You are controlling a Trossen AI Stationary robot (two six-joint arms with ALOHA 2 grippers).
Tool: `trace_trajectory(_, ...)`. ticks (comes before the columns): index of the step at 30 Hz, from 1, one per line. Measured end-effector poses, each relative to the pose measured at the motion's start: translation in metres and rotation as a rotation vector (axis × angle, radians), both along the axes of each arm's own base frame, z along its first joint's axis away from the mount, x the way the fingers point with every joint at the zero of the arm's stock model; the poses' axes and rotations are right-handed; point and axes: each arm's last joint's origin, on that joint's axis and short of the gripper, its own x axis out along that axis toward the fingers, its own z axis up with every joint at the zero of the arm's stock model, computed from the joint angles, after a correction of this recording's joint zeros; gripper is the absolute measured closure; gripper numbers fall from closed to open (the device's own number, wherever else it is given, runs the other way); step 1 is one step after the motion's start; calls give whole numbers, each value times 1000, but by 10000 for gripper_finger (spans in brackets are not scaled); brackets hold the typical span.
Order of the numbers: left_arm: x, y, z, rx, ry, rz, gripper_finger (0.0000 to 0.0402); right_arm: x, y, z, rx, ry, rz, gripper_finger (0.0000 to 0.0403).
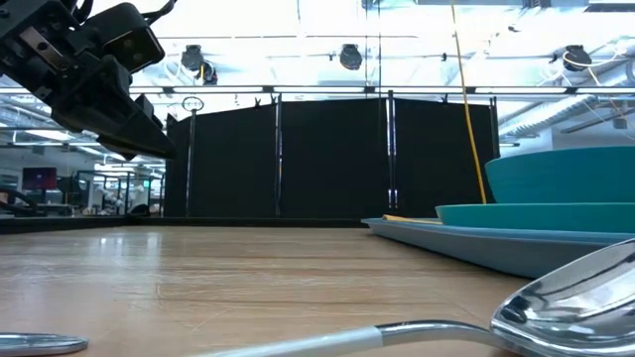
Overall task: Set up tray
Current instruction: Put the orange fork on the napkin to the left of the blue plate
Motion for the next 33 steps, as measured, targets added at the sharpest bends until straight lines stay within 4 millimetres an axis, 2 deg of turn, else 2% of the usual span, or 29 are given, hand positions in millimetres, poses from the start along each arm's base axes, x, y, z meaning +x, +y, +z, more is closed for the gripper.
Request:
trace_trajectory(6,0,-1,0,-18,1,6,316,-8,7,-7,-24,15,12,266)
trace_trajectory(20,-7,-14,0,-16,-6,-12,316,-10,5,-9,-76,8,-16,266)
trace_trajectory(28,-10,-19,0,-18,-10,-13,316,-7,13,-30,-66,50,4,266)
trace_trajectory(33,-11,-20,0,-20,-13,-8,316,-7,13,-30,-73,34,-8,268)
